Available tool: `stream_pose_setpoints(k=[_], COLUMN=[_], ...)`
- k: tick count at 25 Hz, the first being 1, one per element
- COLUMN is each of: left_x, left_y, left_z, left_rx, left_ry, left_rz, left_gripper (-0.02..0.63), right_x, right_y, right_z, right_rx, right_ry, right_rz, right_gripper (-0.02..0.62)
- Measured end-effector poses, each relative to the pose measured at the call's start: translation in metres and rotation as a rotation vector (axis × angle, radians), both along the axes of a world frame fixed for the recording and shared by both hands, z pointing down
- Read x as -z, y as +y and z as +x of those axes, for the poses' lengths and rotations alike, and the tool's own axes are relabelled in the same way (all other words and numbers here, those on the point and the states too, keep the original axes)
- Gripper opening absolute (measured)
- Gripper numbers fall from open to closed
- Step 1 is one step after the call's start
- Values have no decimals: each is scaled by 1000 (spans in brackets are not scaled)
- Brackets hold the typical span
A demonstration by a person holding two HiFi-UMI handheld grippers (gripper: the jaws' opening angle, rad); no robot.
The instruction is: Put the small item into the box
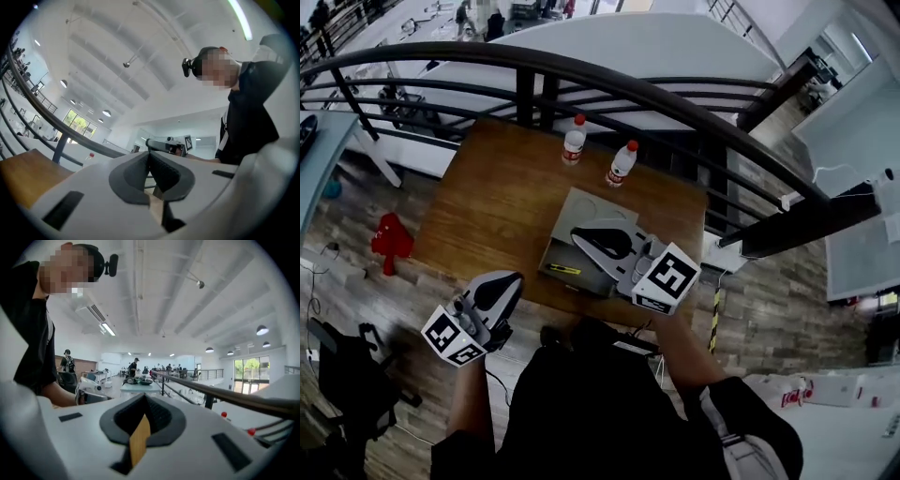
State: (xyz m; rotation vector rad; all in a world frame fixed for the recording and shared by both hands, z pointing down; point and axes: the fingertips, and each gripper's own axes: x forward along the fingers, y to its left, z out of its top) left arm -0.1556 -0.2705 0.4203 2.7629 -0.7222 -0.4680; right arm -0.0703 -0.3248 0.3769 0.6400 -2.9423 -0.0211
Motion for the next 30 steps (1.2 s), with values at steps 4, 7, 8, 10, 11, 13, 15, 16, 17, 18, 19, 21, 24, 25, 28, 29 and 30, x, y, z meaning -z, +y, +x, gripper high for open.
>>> stream_pose_setpoints(k=[4,7,8,10,11,13,15,16,17,18,19,21,24,25,28,29,30], left_x=[35,52,58,67,70,73,74,74,75,75,76,77,79,79,75,73,70], left_y=[10,20,21,26,28,33,36,37,37,38,40,45,59,65,85,92,100], left_z=[5,11,12,15,18,26,37,43,49,56,62,73,95,103,129,138,147], left_rx=[-46,-76,-80,-87,-92,-99,-100,-101,-104,-108,-113,-121,-133,-138,-145,-146,-149], left_ry=[-46,-77,-85,-99,-102,-105,-111,-114,-115,-114,-112,-109,-107,-107,-104,-106,-109], left_rz=[82,132,148,173,181,186,184,180,176,170,164,153,142,138,118,111,103], left_gripper=[15,15,15,15,15,15,15,15,15,15,15,15,15,15,15,15,15], right_x=[74,100,105,106,103,94,84,78,72,66,60,51,47,47,46,45,43], right_y=[28,53,60,72,77,87,97,101,104,107,111,119,135,142,162,169,177], right_z=[36,72,81,95,102,116,128,134,139,144,149,159,176,183,205,213,221], right_rx=[-29,-62,-66,-73,-77,-78,-74,-75,-79,-84,-88,-91,-89,-87,-79,-77,-76], right_ry=[-145,-220,-237,-249,-246,-250,-267,-268,-263,-255,-250,-255,-259,-254,-267,-275,-282], right_rz=[132,186,191,192,190,182,168,161,152,139,124,93,78,79,68,62,57], right_gripper=[11,11,11,9,11,11,11,9,11,11,11,11,9,9,9,9,9])
